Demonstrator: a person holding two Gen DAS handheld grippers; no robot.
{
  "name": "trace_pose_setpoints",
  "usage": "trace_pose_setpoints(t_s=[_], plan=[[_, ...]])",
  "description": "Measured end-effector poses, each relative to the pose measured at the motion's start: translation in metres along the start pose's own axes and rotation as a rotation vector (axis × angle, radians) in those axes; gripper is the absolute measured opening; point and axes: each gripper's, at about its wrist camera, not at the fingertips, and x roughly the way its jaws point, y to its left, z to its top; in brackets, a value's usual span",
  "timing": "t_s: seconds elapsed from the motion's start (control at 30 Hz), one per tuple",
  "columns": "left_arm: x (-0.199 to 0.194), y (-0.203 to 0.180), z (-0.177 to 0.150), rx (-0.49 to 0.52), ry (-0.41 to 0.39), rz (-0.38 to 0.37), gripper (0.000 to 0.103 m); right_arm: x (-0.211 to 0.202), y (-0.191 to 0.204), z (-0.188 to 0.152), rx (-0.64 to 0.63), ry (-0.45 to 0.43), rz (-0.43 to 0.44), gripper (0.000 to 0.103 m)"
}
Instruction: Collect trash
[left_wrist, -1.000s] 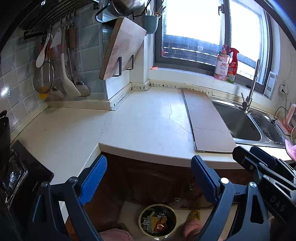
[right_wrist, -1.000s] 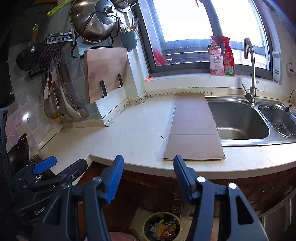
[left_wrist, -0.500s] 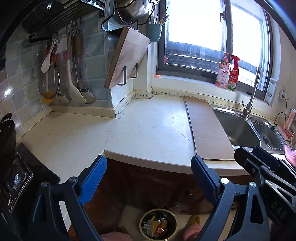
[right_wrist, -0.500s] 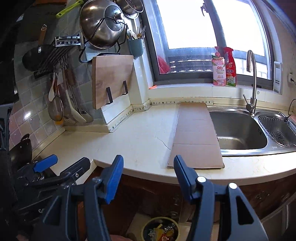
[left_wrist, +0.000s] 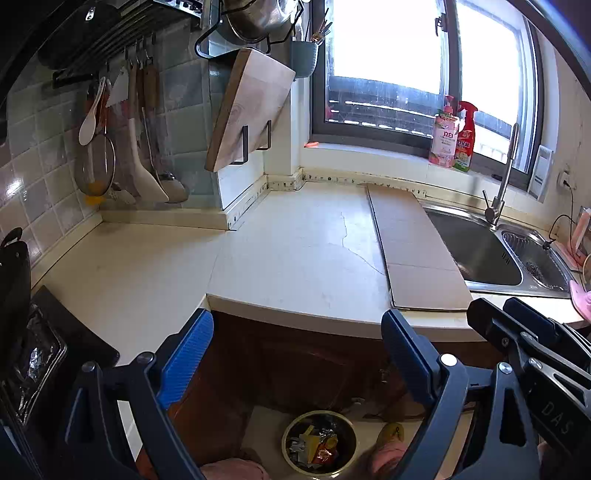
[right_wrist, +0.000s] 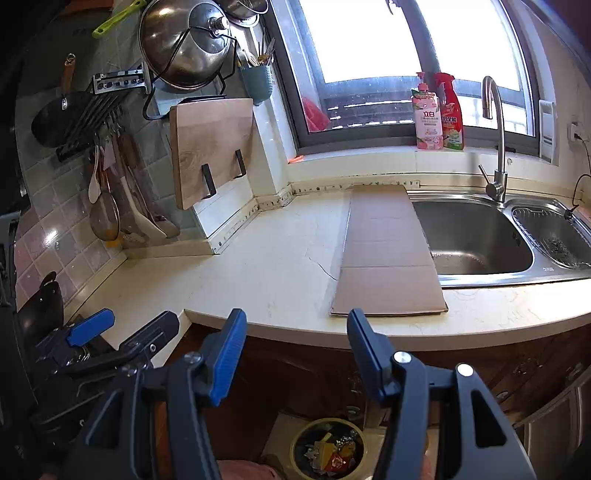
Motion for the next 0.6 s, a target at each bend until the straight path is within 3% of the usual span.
trace_pose_setpoints(t_s=[0.6], plan=[[0.0102,-0.0008,-0.0059,0.008,0.053,-0.022,0.091,-0.0022,0.0010,-0.0080,-0.003,0.004,-0.056,0.057]])
